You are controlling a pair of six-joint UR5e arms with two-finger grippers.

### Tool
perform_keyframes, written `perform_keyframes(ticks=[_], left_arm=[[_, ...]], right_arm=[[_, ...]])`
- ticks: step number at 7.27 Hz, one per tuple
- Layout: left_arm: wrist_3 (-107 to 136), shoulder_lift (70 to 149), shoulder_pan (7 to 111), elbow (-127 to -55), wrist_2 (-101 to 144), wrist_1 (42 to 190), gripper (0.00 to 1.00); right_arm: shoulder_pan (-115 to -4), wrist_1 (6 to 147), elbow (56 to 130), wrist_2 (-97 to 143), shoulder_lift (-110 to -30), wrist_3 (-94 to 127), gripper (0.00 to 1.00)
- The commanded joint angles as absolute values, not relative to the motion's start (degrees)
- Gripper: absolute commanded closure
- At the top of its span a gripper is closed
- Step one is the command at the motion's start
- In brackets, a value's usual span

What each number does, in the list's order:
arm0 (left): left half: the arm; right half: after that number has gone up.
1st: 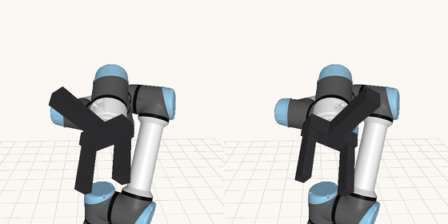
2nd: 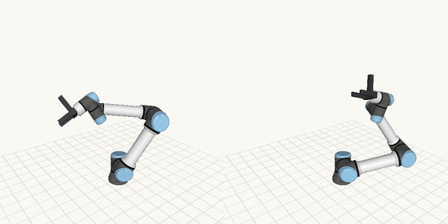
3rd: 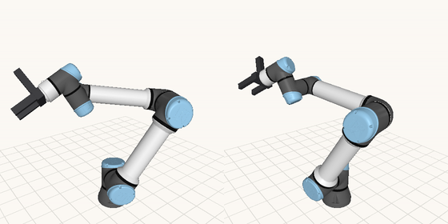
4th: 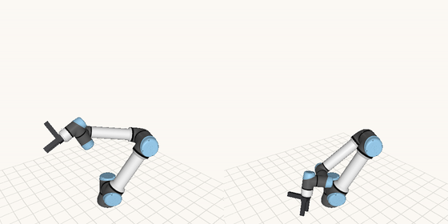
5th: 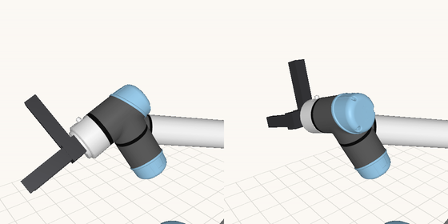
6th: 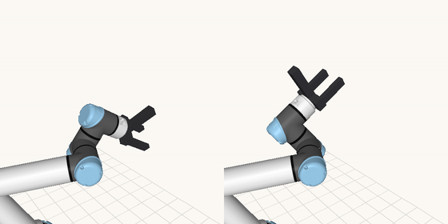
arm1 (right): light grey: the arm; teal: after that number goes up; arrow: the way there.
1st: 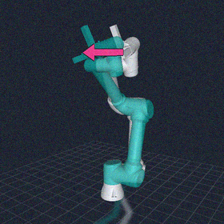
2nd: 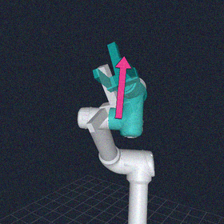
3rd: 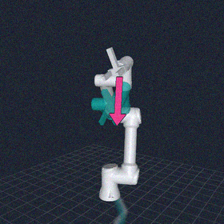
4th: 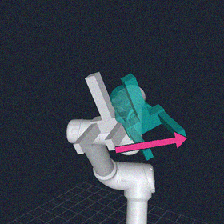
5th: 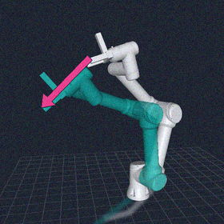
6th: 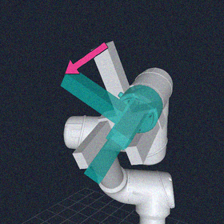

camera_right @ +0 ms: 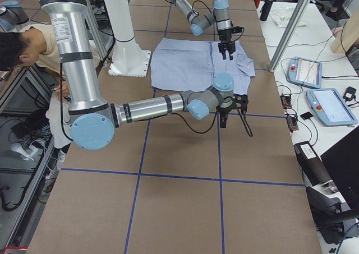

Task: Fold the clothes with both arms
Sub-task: 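Release the sleeve with the left gripper while the right gripper moves to the hem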

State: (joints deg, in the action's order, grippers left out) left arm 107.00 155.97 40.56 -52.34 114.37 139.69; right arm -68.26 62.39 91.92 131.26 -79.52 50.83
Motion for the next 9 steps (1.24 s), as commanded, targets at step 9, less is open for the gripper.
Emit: perform_keyframes(ticks=[9], left_arm=[[87.28, 120.15, 48.87, -91.94, 126.04, 136.85, 0.25]], right_arm=[[-6.13, 76.54, 129.11, 79.50, -89.21, 127.63, 0.04]])
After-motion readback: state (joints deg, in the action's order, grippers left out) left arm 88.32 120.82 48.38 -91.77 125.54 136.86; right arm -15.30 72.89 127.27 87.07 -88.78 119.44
